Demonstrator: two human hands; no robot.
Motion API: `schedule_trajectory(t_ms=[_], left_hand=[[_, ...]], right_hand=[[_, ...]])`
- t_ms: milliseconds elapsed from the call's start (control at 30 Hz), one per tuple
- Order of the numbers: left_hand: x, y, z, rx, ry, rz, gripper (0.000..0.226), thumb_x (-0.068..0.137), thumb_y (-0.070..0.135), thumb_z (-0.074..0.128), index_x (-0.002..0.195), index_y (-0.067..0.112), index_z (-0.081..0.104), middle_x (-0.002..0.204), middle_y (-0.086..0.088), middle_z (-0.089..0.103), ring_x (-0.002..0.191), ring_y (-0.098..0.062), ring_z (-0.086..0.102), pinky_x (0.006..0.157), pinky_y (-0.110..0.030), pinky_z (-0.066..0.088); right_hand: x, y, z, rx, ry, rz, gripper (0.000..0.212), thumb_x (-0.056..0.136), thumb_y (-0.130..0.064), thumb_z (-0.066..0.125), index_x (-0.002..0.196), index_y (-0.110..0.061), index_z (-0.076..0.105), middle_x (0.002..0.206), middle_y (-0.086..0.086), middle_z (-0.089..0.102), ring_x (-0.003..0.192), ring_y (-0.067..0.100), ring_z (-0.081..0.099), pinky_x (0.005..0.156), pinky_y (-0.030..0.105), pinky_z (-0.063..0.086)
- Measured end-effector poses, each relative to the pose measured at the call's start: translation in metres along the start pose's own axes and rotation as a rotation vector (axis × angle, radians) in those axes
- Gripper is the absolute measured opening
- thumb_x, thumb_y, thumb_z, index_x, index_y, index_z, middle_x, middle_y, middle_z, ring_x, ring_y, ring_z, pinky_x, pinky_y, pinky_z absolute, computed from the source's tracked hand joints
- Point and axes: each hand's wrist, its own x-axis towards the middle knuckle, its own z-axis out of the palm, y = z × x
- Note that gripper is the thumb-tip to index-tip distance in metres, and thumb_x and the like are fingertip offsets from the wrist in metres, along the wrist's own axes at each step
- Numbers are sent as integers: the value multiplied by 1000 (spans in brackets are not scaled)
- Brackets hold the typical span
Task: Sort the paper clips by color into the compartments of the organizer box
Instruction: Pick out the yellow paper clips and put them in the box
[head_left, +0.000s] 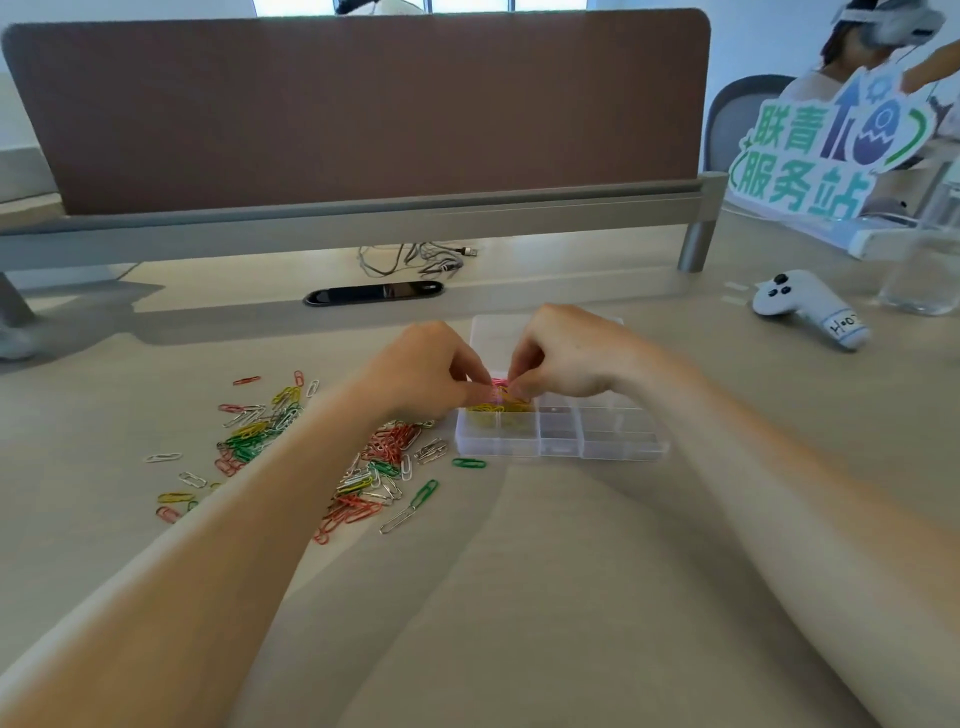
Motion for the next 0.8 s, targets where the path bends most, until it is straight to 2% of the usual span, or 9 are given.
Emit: schedule_trajectory(t_ms=[67,167,333,467,533,633,733,800], left_hand=[[-1,1,0,-42,23,14,15,85,30,68,96,25,77,86,6,72,78,-8,62,68,-24,50],[-2,4,1,-82,50,43,12,86,24,68,94,23,77,85,7,73,73,-2,60,62,-15,46],[-2,0,0,-121,100,20,8,86,22,68,87,22,76,78,9,71,63,4,56,56,-8,39],[-2,-4,1,-127,41,24,7,82,27,73,87,24,77,77,12,71,66,2,60,61,-14,44],[-2,-4,0,-118,15,18,10,79,32,76,86,24,77,77,12,71,69,-1,63,64,-18,48],[-6,-5,-9,-114,70,23,15,79,35,74,88,24,77,80,9,72,75,-5,65,71,-25,54],[-21,-15,-26,-112,126,-7,11,81,33,72,86,24,76,79,9,72,74,-5,65,69,-23,52],[-36,-26,-35,-96,99,-56,8,81,33,73,83,25,76,77,11,71,72,-3,65,68,-21,51]], right_hand=[[-1,0,-1,21,-1,-8,12,81,-23,72,72,-30,69,68,-13,64,63,4,57,54,22,38],[-2,0,-3,80,-3,-3,14,84,-24,72,71,-29,67,70,-5,68,62,9,62,52,21,44],[-3,4,-6,198,3,16,12,87,-12,68,76,-15,69,73,5,73,65,14,72,56,23,54],[-3,9,-8,262,26,25,7,85,-6,70,79,-7,73,70,8,74,69,19,73,68,30,60],[-3,9,-9,290,40,23,5,84,-6,71,81,-6,74,71,10,74,68,20,73,66,28,60],[-3,9,-9,298,54,4,4,84,-8,72,81,-8,74,71,9,73,65,19,72,62,27,59],[-2,-1,-4,272,37,-51,5,83,-8,72,79,-10,74,68,7,73,64,19,71,63,29,59],[-1,-15,3,253,9,-100,5,82,-8,73,79,-12,74,67,6,72,61,17,69,62,27,57]])
